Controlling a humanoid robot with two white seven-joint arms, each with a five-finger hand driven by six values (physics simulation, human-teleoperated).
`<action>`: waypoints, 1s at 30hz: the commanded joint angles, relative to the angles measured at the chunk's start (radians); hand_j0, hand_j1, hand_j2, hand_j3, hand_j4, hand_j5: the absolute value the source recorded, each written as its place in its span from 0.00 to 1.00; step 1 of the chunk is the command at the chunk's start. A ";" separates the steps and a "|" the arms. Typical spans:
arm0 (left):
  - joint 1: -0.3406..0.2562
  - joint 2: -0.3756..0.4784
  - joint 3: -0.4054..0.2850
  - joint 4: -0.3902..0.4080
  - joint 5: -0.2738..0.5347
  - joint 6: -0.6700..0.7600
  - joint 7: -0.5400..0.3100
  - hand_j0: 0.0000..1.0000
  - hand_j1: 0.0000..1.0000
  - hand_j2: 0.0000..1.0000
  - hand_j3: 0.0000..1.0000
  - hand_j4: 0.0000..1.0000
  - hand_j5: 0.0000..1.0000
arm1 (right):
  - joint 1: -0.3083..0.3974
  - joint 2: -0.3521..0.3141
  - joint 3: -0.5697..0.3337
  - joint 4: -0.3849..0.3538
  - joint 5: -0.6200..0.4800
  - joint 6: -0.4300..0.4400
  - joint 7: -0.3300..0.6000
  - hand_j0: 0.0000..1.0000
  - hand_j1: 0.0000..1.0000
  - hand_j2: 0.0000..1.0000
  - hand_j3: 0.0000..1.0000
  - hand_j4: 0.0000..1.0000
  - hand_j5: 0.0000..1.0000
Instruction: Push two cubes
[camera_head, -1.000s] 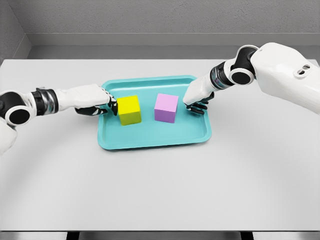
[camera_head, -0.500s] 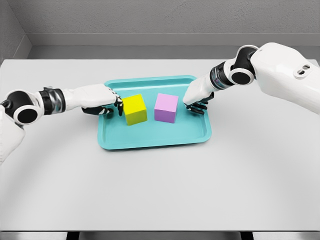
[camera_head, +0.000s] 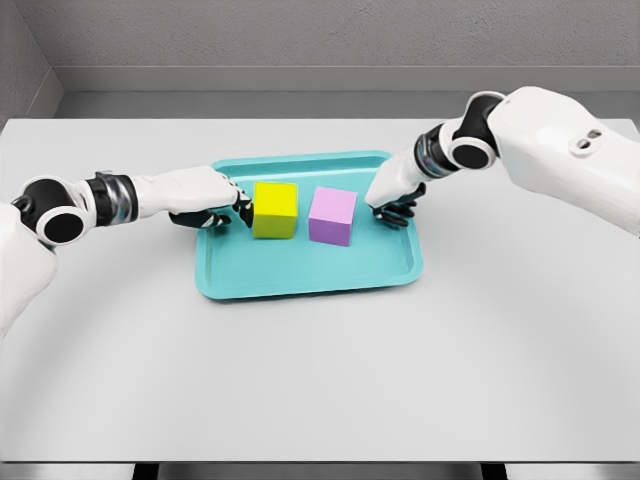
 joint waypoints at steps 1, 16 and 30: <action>0.000 0.006 0.002 0.001 0.006 0.002 0.000 0.54 0.54 0.54 0.54 0.54 0.54 | 0.000 0.011 0.006 0.004 -0.001 0.016 0.000 0.12 0.12 0.12 0.12 0.12 0.12; -0.037 -0.017 0.003 0.075 0.004 0.002 0.000 0.55 0.55 0.55 0.55 0.55 0.55 | 0.006 0.067 0.035 0.070 -0.001 0.020 0.000 0.12 0.12 0.12 0.12 0.12 0.12; -0.046 -0.088 -0.001 0.087 -0.042 0.002 0.000 0.55 0.55 0.55 0.55 0.55 0.55 | 0.000 0.080 0.027 0.056 0.001 0.020 0.000 0.12 0.12 0.12 0.12 0.12 0.12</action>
